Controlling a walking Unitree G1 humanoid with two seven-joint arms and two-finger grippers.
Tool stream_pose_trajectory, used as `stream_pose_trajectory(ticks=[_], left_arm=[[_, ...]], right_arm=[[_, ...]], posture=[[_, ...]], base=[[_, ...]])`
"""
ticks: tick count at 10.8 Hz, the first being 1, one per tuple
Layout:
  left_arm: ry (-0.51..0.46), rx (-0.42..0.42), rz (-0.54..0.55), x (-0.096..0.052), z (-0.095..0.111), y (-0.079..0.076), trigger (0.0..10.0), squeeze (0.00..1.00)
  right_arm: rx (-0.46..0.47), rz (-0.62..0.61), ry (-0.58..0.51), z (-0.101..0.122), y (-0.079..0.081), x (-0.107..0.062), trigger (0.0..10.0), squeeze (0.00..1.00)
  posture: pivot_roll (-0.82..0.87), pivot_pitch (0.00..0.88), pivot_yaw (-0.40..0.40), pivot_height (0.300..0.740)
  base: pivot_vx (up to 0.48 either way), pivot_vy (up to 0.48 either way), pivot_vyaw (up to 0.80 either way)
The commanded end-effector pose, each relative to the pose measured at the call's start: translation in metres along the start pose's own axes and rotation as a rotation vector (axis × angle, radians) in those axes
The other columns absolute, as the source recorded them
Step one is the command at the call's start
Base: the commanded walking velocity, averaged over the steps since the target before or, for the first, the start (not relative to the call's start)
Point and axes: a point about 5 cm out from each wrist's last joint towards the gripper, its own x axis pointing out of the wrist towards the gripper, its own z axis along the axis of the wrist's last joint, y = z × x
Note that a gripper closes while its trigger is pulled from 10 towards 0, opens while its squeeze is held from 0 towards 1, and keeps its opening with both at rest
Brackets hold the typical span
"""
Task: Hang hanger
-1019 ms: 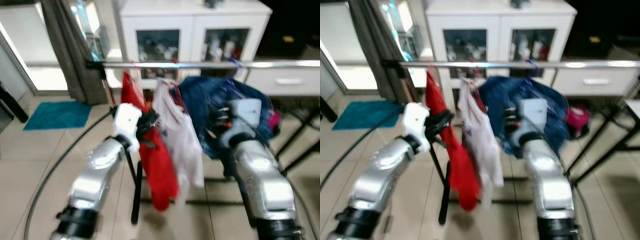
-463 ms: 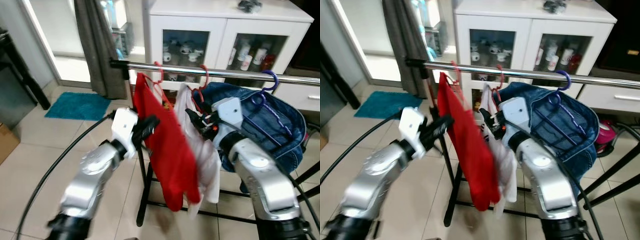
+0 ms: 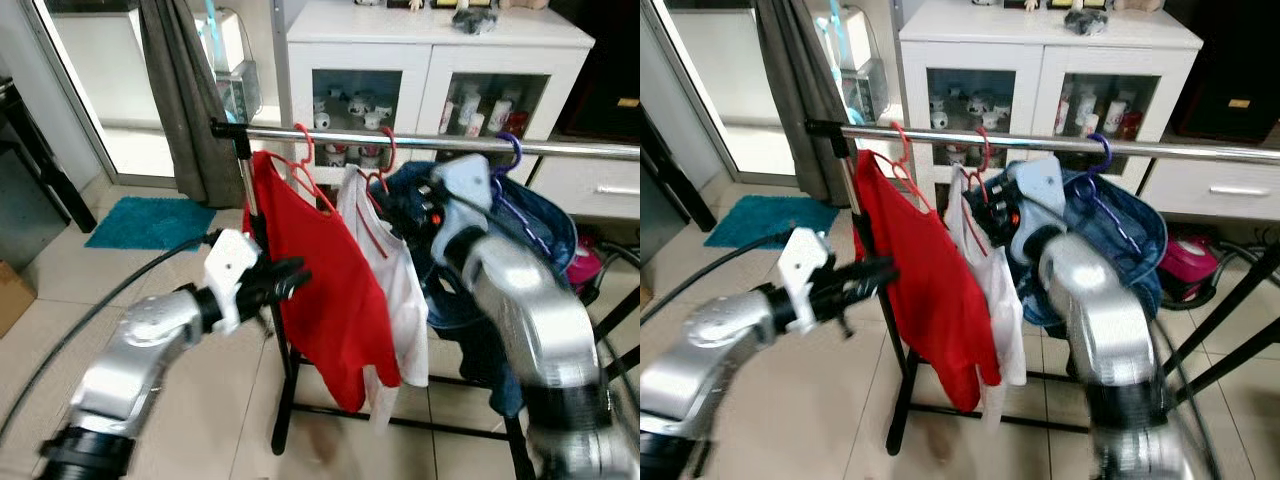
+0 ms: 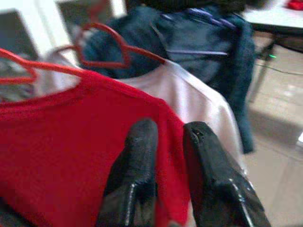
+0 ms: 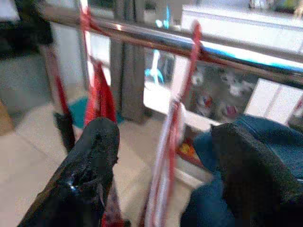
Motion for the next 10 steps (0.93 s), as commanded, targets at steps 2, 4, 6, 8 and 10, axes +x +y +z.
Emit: stream_pose_trajectory(ticks=[2, 4, 6, 8, 10], left_arm=[[0.002, -0.016, -0.079, 0.001, 0.003, -0.006, 10.0, 1.0], [0.01, -0.011, -0.082, 0.0, 0.004, -0.007, 10.0, 1.0], [0.016, -0.023, -0.081, -0.004, 0.005, -0.008, 10.0, 0.0], [0.015, -0.022, -0.075, -0.005, 0.005, -0.009, 10.0, 0.0], [-0.001, 0.002, -0.035, -0.004, 0.008, -0.006, 10.0, 0.0]], right_arm=[[0.015, 0.005, 0.034, 0.003, -0.002, 0.011, 10.0, 1.0], [0.021, -0.045, 0.088, 0.004, -0.009, 0.026, 10.0, 1.0], [0.114, -0.008, 0.147, -0.005, -0.005, 0.042, 10.0, 0.0], [0.136, 0.006, 0.146, -0.006, -0.001, 0.049, 10.0, 0.0], [0.144, -0.02, 0.151, -0.006, -0.003, 0.06, 0.0, 0.0]], posture=[[-0.1, 0.0, 0.063, 0.74], [-0.09, 0.0, 0.058, 0.74], [-0.08, 0.0, 0.048, 0.74], [-0.08, 0.0, 0.042, 0.74], [-0.07, 0.0, 0.04, 0.74]], base=[[0.0, 0.0, 0.0], [0.0, 0.0, 0.0], [0.0, 0.0, 0.0], [0.0, 0.0, 0.0], [0.0, 0.0, 0.0]])
